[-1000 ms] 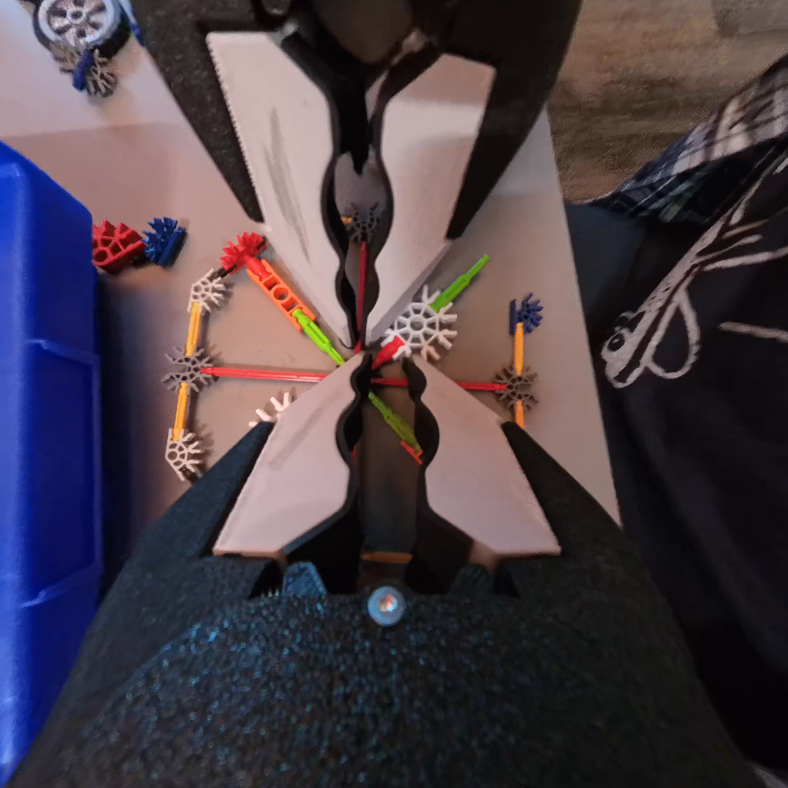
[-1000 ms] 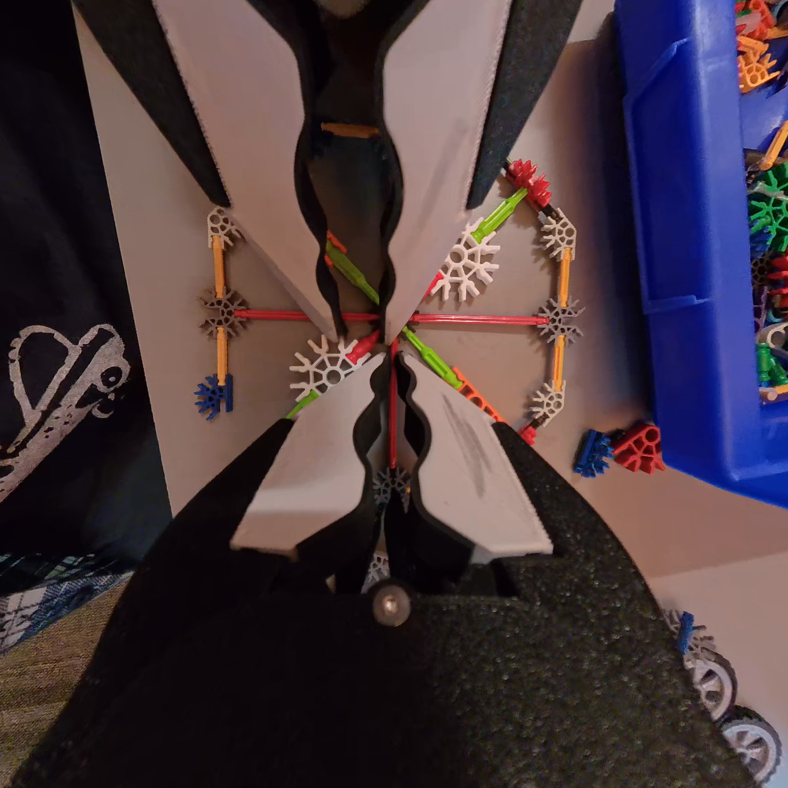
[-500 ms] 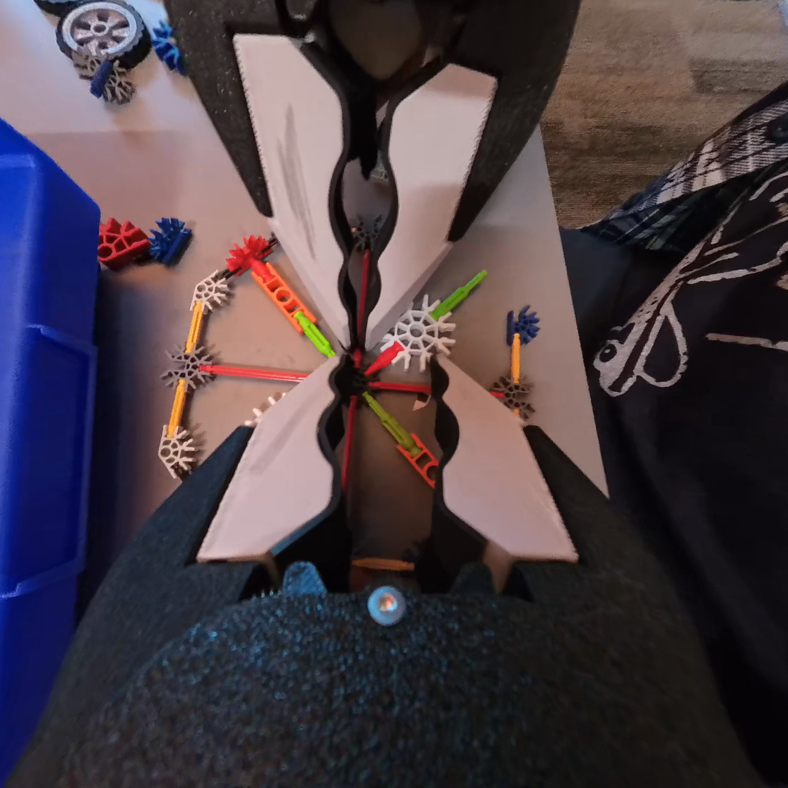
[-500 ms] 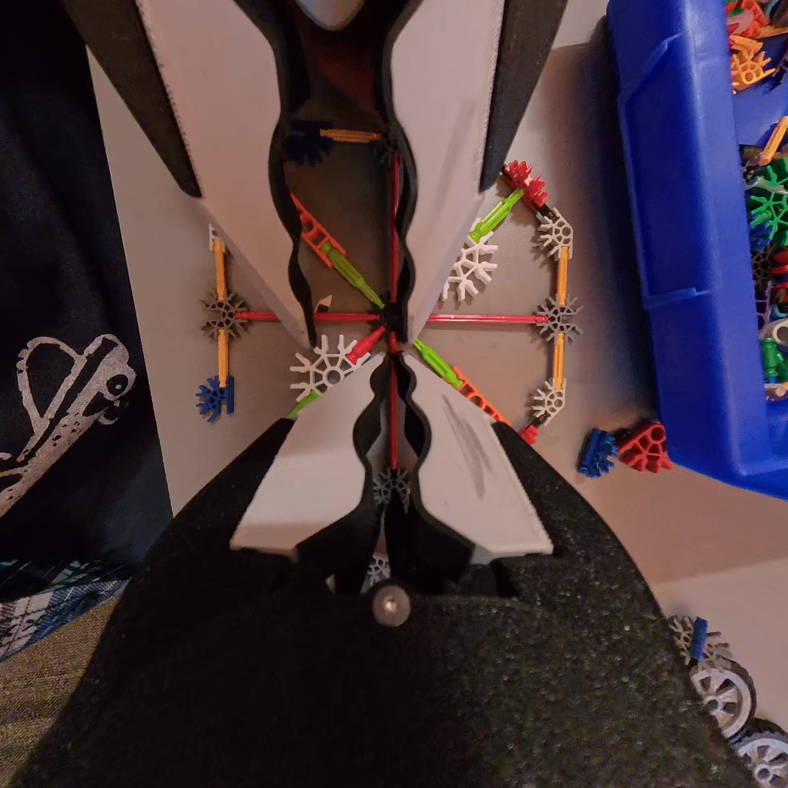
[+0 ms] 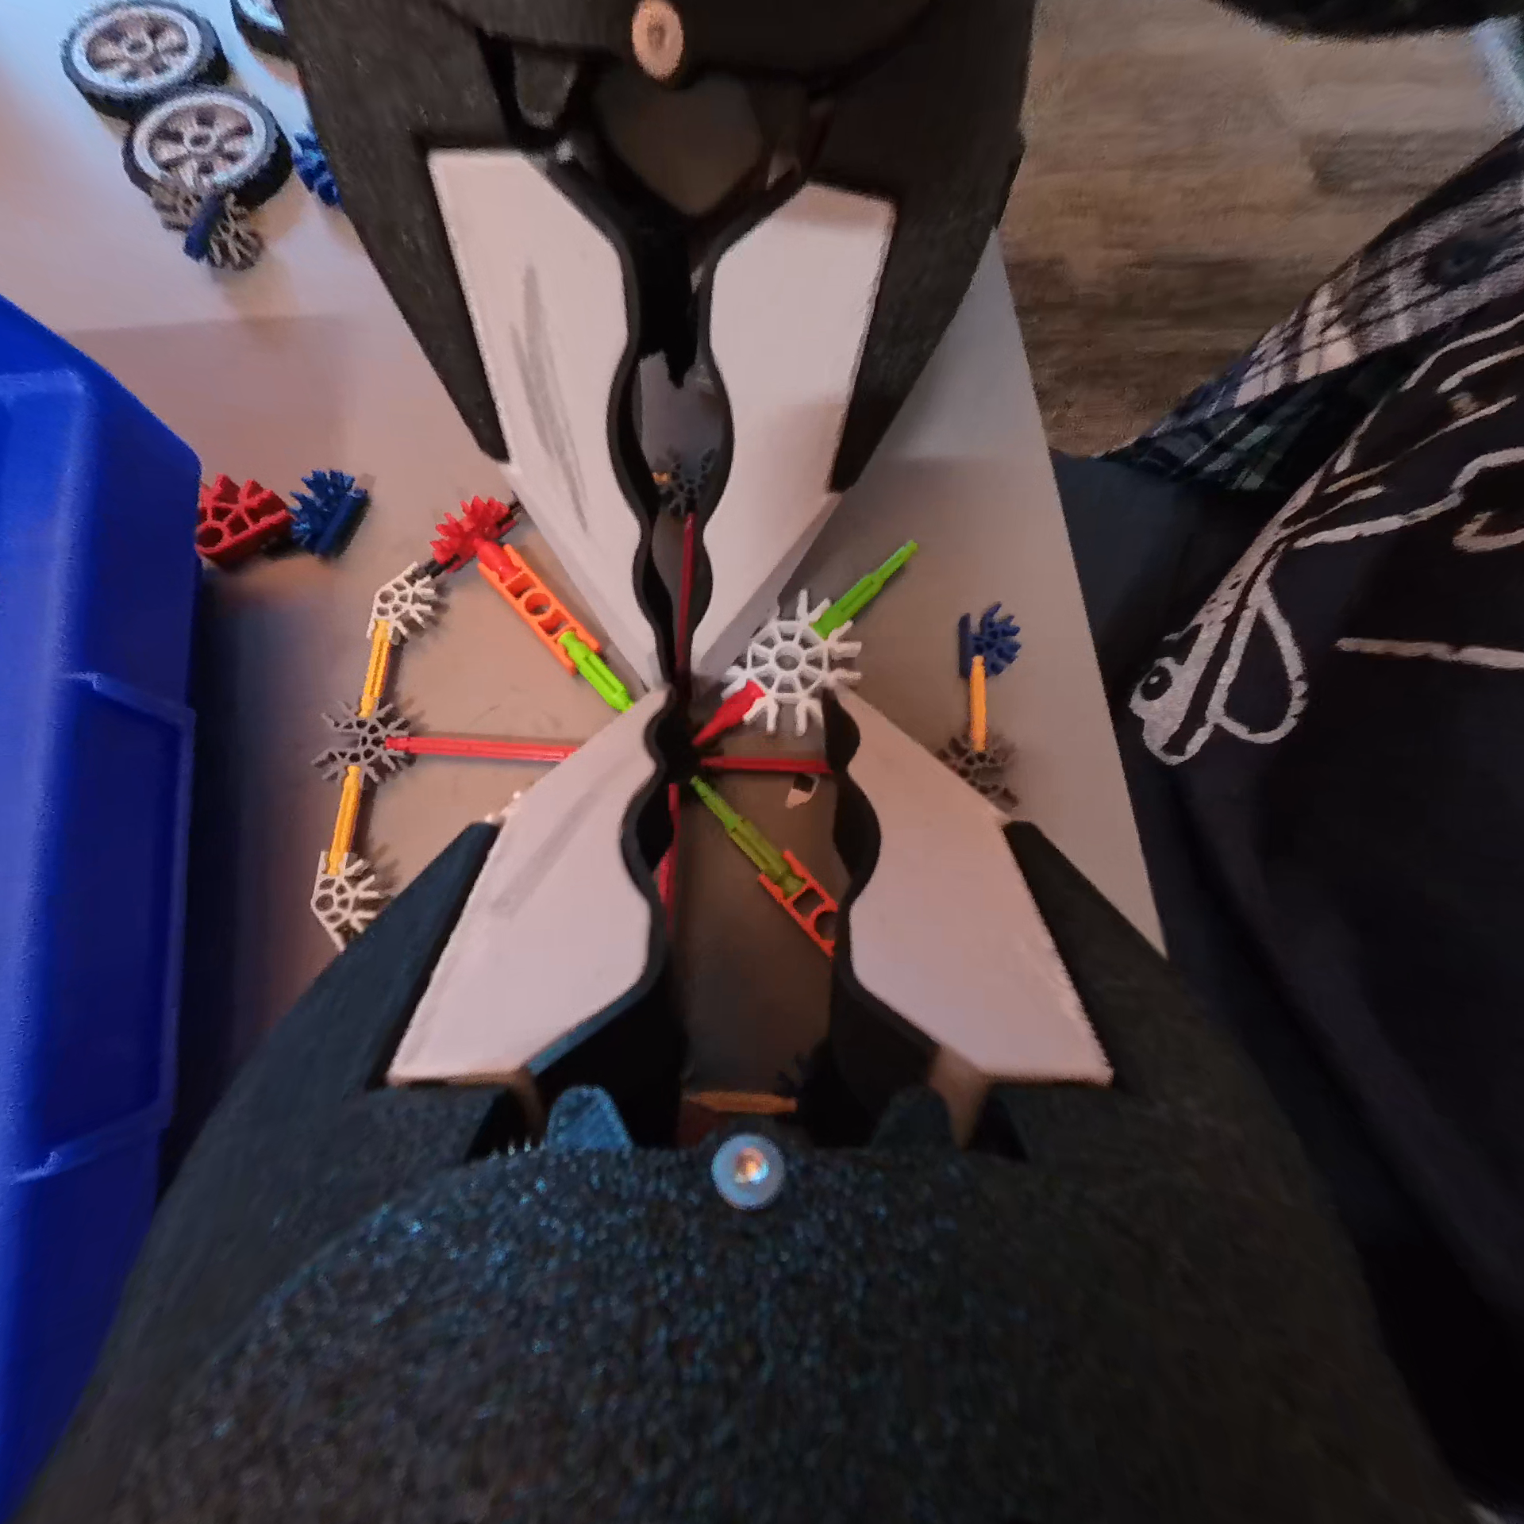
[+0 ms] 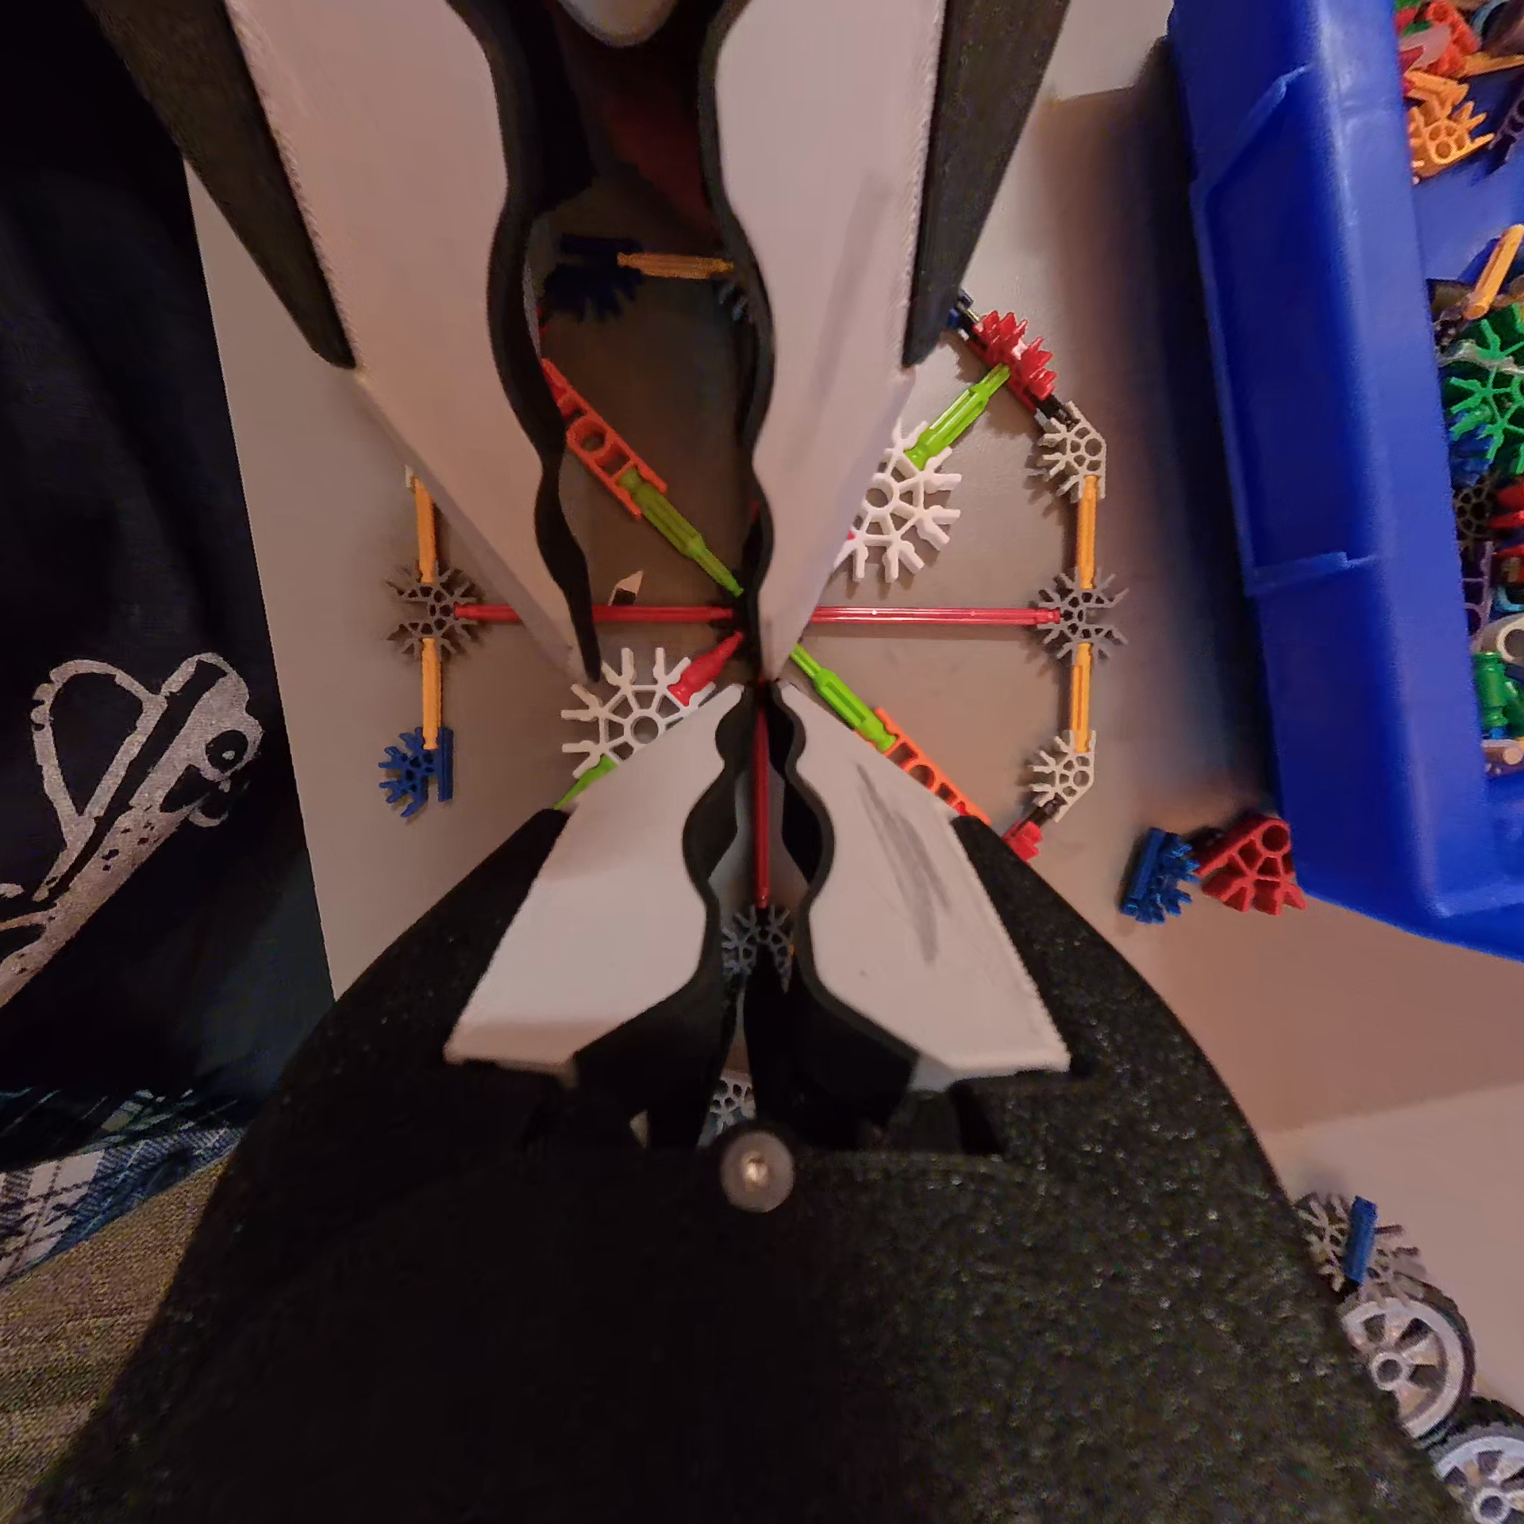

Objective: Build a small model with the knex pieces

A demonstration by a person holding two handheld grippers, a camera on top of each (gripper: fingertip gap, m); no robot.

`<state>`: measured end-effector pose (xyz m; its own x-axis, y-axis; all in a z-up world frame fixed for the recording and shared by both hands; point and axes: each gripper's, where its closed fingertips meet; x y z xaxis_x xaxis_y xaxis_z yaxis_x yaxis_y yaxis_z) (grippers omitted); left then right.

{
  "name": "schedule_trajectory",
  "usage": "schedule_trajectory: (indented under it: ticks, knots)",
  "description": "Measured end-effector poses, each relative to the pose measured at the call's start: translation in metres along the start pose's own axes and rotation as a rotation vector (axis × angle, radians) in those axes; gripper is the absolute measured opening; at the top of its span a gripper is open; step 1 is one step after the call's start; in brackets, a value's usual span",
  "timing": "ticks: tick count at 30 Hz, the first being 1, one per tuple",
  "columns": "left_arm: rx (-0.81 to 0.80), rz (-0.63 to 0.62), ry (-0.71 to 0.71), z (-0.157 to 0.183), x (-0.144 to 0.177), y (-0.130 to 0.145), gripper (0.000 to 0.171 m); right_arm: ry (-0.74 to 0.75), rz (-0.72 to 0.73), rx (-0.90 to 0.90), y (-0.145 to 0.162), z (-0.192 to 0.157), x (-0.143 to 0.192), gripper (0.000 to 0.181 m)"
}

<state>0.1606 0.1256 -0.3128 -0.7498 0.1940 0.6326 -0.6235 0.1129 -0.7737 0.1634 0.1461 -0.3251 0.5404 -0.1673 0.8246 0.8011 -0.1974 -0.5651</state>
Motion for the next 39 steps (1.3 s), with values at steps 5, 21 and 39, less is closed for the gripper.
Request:
schedule_trajectory:
  ticks: [5,21,39]
  knots:
    - [-0.028,-0.02,-0.007,0.0004,-0.0022,0.0043,0.032,0.002,0.002,-0.001,0.0001,-0.0001,0.0,0.002]
    - [0.023,0.024,0.013,0.0018,-0.0003,0.0039,0.036,0.001,0.006,-0.001,0.0002,-0.0001,-0.0002,0.002]
    - [0.015,0.008,0.0,-0.0004,-0.0009,0.0062,0.036,0.006,0.013,-0.001,0.0001,0.0,-0.0003,0.002]
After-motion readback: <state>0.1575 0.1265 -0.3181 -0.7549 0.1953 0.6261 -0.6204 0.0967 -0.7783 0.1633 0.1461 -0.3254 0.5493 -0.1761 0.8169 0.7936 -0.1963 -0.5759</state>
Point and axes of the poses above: each gripper's, where its closed fingertips meet, x back along the fingers, y out of its underside, z = x × y across the jaws, and after that the axes turned 4 degrees about z, right-handed
